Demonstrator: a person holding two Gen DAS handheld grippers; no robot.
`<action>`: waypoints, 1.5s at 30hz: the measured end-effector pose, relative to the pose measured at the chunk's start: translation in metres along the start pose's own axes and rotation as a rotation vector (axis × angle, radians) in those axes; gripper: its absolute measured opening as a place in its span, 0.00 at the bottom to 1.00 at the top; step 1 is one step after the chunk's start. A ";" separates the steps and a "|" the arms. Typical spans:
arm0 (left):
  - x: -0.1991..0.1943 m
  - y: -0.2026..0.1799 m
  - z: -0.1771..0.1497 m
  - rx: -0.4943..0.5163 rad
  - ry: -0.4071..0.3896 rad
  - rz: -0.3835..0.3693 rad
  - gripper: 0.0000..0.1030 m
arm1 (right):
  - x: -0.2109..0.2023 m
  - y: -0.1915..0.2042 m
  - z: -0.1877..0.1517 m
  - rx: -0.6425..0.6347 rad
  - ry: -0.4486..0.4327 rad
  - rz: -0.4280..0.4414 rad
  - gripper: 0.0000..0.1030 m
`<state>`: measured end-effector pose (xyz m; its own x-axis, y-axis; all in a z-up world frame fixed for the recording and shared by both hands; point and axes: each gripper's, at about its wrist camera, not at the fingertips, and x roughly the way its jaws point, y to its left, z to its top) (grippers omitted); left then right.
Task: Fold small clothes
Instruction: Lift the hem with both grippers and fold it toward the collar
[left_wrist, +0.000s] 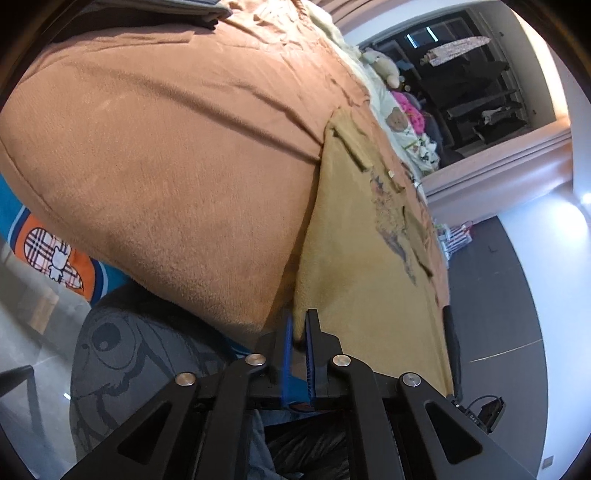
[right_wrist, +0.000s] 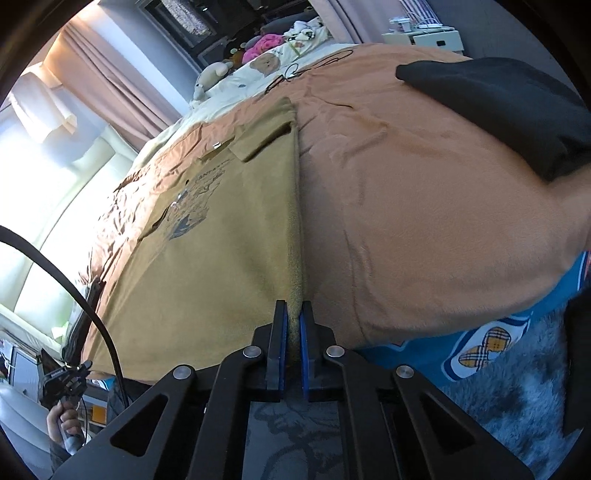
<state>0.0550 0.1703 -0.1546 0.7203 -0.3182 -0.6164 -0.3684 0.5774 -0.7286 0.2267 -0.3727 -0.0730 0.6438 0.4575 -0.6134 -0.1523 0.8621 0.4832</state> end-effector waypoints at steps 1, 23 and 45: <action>0.003 0.002 0.000 -0.009 0.006 0.008 0.06 | 0.002 -0.003 -0.003 0.005 0.006 -0.001 0.02; 0.003 -0.010 -0.002 0.006 -0.025 -0.037 0.04 | -0.005 -0.004 0.006 0.008 -0.005 0.030 0.02; -0.084 -0.027 -0.027 0.092 -0.098 -0.156 0.04 | -0.077 -0.006 -0.021 -0.048 -0.098 0.121 0.02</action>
<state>-0.0109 0.1608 -0.0912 0.8200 -0.3371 -0.4626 -0.1958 0.5944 -0.7800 0.1623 -0.4085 -0.0422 0.6881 0.5373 -0.4877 -0.2670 0.8125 0.5182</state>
